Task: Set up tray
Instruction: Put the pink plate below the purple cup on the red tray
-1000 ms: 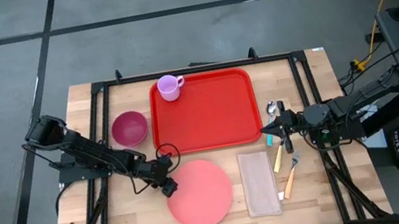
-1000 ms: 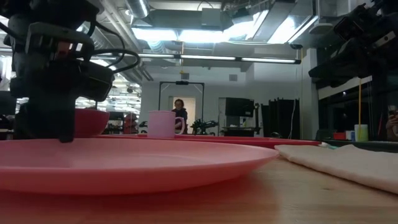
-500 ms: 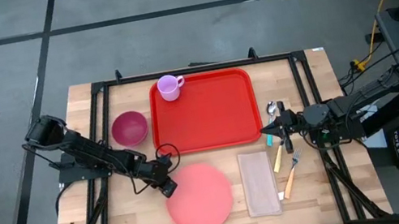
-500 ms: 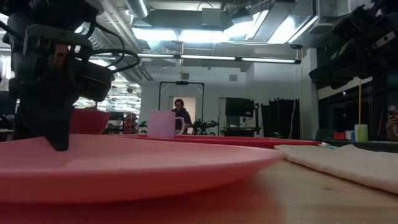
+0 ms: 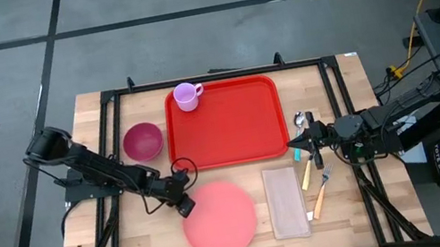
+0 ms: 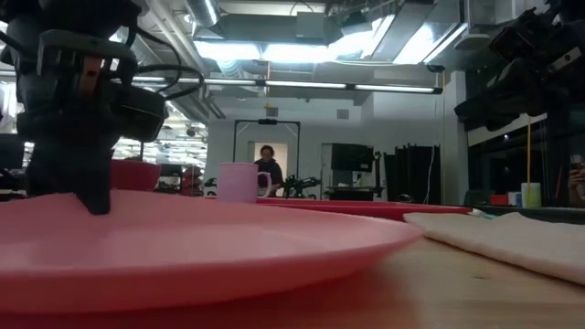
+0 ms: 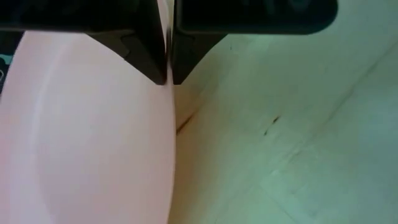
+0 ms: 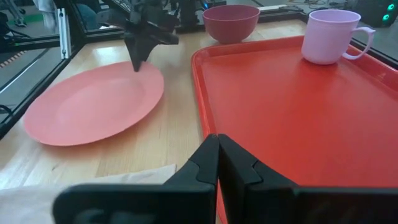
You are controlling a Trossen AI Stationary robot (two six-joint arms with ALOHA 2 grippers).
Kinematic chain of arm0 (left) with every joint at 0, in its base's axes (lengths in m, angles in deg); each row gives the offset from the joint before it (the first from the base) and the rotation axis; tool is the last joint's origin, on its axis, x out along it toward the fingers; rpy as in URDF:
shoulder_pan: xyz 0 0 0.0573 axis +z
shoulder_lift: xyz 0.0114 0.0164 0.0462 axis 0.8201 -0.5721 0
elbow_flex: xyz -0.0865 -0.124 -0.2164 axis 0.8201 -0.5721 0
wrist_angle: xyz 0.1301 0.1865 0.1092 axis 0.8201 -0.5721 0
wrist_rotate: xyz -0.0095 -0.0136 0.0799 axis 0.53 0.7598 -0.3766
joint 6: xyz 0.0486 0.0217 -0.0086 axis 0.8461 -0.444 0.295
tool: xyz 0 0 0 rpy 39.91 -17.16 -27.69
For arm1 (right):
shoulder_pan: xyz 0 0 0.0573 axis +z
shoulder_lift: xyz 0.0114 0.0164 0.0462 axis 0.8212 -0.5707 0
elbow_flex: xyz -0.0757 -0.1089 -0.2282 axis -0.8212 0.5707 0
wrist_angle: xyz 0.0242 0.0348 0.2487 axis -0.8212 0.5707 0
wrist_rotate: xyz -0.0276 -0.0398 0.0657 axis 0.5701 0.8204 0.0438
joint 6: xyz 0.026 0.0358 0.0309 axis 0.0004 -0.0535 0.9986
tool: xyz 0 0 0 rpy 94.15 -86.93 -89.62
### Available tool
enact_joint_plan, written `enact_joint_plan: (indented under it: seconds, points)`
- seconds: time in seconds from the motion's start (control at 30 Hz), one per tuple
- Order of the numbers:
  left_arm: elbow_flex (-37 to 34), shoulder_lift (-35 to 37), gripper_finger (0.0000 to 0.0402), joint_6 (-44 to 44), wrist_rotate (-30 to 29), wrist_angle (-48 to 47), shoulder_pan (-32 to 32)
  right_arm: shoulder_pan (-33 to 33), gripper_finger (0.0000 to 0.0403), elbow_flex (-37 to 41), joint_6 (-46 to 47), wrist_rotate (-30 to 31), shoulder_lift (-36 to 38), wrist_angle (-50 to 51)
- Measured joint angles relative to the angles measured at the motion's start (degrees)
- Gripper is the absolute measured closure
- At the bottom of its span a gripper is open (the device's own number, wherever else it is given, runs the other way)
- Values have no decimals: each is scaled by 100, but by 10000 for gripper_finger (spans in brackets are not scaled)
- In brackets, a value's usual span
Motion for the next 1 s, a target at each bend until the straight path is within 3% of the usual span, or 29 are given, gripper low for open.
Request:
enact_joint_plan:
  seconds: [0.53, 0.67, 1.0]
  points:
    - [-7, 993, 400, 570, -1638, -88, 4, 0, 394, 0, 4, 0, 0, 0]
    - [-7, 1308, 400, 597, -1814, -100, 49, 1, 394, 0, 8, 1, -1, 0]
    - [-4, 2251, 400, 665, -2729, -796, 61, 1, 394, 0, 112, 2, -2, -2]
